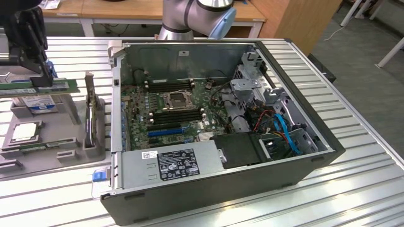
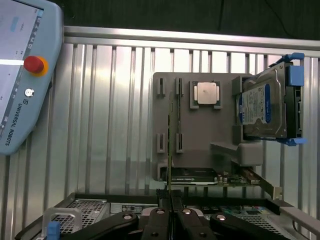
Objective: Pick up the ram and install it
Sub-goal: 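Pick up the ram and move it above insertion slot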
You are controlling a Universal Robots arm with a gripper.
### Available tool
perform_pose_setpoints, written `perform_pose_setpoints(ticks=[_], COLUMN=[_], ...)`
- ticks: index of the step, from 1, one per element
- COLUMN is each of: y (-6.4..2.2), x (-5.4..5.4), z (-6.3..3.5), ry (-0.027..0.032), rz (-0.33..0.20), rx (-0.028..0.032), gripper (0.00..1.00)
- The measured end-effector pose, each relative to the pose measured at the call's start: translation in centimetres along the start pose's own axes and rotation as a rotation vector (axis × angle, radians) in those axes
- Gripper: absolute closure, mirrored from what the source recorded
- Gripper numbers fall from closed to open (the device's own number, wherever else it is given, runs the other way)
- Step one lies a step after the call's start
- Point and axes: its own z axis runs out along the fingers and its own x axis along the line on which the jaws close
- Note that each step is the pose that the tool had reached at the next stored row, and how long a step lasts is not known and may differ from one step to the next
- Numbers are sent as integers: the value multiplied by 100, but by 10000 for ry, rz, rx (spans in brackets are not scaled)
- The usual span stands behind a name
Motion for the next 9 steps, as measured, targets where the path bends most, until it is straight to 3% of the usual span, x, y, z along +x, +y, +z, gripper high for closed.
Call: perform_pose_setpoints(ticks=[9], y=[-129], x=[5], z=[-7], ry=[0], rz=[2], rx=[-18], gripper=[88])
